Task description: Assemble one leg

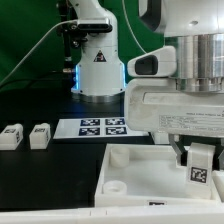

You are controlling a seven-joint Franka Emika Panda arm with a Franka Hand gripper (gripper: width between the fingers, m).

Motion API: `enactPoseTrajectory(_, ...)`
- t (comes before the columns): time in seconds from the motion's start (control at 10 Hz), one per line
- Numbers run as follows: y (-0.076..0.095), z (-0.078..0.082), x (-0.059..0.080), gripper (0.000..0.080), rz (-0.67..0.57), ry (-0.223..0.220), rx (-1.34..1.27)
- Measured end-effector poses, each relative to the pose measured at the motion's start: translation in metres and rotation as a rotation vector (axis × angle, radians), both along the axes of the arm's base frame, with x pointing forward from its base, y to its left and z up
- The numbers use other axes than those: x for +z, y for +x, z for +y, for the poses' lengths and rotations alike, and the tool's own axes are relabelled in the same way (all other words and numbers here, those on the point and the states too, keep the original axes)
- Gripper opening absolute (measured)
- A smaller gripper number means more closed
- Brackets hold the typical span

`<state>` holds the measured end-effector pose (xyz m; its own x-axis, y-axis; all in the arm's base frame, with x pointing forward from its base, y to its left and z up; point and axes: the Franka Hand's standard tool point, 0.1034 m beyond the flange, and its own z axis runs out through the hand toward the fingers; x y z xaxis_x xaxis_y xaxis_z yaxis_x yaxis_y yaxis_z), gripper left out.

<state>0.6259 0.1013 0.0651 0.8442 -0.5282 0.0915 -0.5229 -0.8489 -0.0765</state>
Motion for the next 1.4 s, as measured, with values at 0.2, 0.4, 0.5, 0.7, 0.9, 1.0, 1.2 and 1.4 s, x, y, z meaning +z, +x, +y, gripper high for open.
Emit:
enactPoseTrajectory(0.2,0.000,0.000,0.000,0.0301,0.000,-0.002,0.014)
enactPoseTrajectory(0.4,0.000,0.000,0.000,0.0301,0.000,-0.002,0.017)
enactPoseTrajectory(0.5,-0.001,0.000,-0.001,0.0393,0.001,-0.002,0.017)
enactPoseTrajectory(0.7,0.002,0.001,0.007,0.0571,-0.010,0.006,0.037)
enactPoseTrajectory(0.9,0.003,0.007,0.025,0.0625,-0.030,0.013,0.065)
enactPoseTrajectory(1.0,0.003,0.011,0.035,0.0645,-0.042,0.017,0.081)
enactPoseTrajectory(1.2,0.000,0.018,0.048,0.0649,-0.052,0.023,0.092)
enactPoseTrajectory(1.4,-0.001,0.017,0.045,0.0649,-0.048,0.021,0.091)
